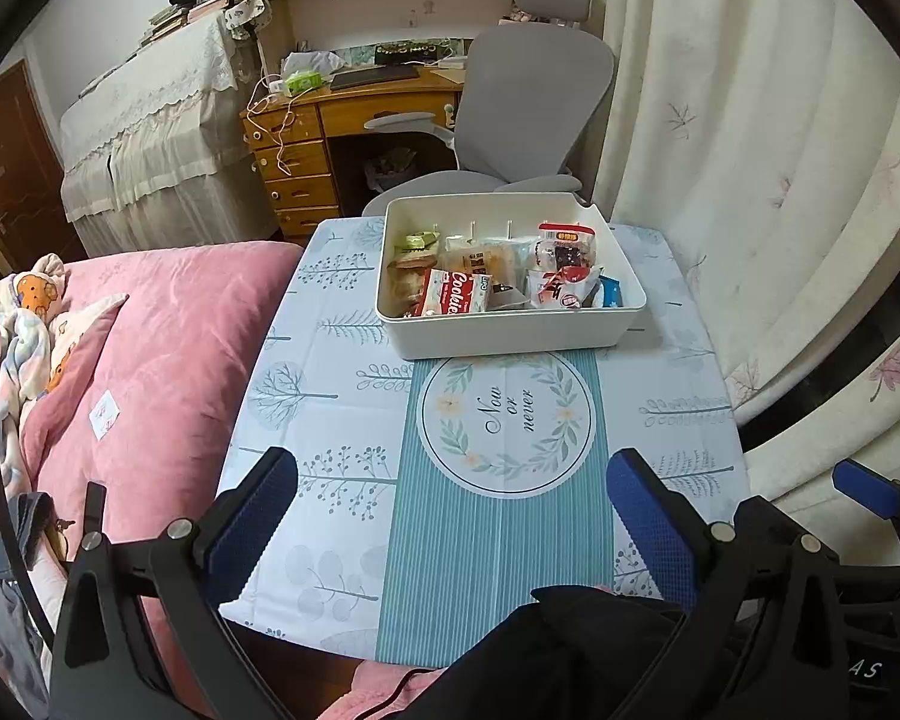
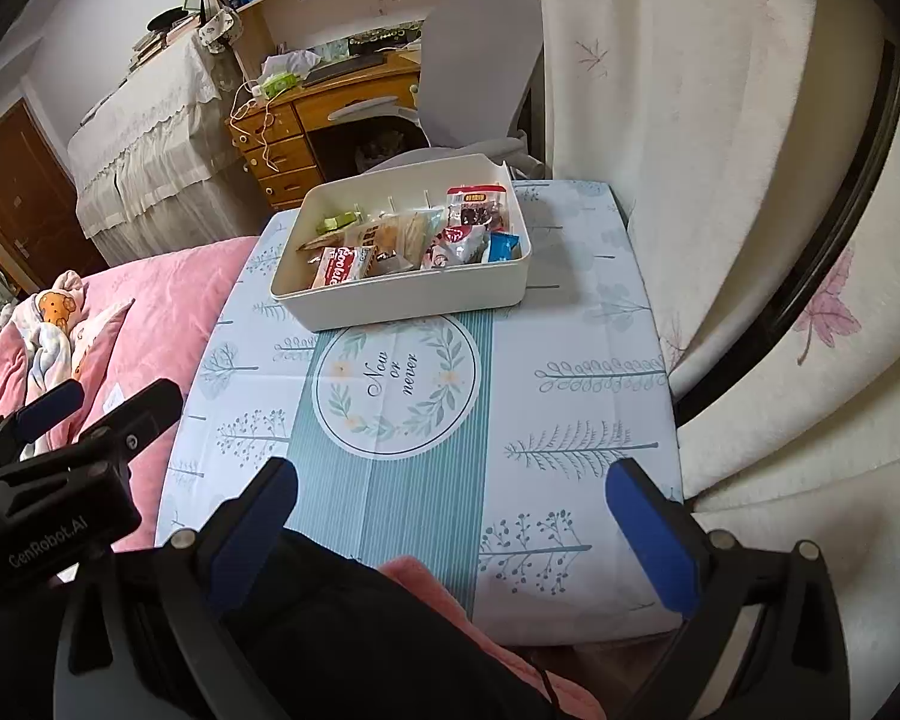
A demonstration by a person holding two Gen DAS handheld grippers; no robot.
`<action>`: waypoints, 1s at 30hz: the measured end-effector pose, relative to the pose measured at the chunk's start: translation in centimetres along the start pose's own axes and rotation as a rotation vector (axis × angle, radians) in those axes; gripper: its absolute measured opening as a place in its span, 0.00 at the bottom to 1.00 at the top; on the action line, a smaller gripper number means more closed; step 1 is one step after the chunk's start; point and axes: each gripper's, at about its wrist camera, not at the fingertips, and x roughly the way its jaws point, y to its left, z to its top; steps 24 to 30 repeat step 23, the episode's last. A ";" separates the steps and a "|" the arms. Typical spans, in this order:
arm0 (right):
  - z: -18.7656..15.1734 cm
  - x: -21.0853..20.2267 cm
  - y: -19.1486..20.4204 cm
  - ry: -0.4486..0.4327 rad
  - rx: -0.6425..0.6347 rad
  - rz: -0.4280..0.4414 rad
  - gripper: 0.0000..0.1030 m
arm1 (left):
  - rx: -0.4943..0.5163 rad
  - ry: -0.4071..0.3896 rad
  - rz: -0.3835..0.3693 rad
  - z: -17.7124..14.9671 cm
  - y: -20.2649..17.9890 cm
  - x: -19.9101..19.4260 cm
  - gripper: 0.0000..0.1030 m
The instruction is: Organize snacks
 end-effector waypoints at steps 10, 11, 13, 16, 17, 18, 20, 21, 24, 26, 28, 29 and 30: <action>0.1 0.5 0.0 0.020 0.001 -0.001 1.00 | -0.001 0.019 0.000 -0.3 0.3 0.6 0.99; 0.1 0.6 0.0 0.024 0.002 0.000 1.00 | -0.001 0.020 0.000 -0.4 0.3 0.6 0.99; 0.1 0.7 0.0 0.029 0.003 0.000 1.00 | -0.001 0.021 0.000 -0.4 0.4 0.7 0.99; 0.1 0.8 0.0 0.031 0.002 0.000 1.00 | -0.001 0.024 0.002 -0.5 0.4 0.8 0.99; 0.1 0.9 -0.1 0.032 0.001 0.000 1.00 | -0.002 0.024 0.002 -0.6 0.4 0.8 0.99; 0.1 0.9 -0.1 0.032 0.002 0.000 1.00 | -0.001 0.024 0.002 -0.5 0.4 0.8 0.99; 0.1 1.0 -0.1 0.034 0.001 0.000 1.00 | -0.001 0.024 0.004 -0.6 0.5 0.8 0.99; 0.0 1.1 -0.1 0.035 0.000 0.001 1.00 | -0.002 0.024 0.005 -0.7 0.5 0.8 0.99; 0.0 1.2 -0.1 0.036 -0.002 0.000 1.00 | -0.003 0.025 0.007 -0.7 0.4 0.9 0.99; 0.0 1.2 -0.1 0.036 -0.002 0.000 1.00 | -0.003 0.025 0.007 -0.7 0.4 0.9 0.99; 0.0 1.2 -0.1 0.036 -0.002 0.000 1.00 | -0.003 0.025 0.007 -0.7 0.4 0.9 0.99; 0.0 1.2 -0.1 0.036 -0.002 0.000 1.00 | -0.003 0.025 0.007 -0.7 0.4 0.9 0.99; 0.0 1.2 -0.1 0.036 -0.002 0.000 1.00 | -0.003 0.025 0.007 -0.7 0.4 0.9 0.99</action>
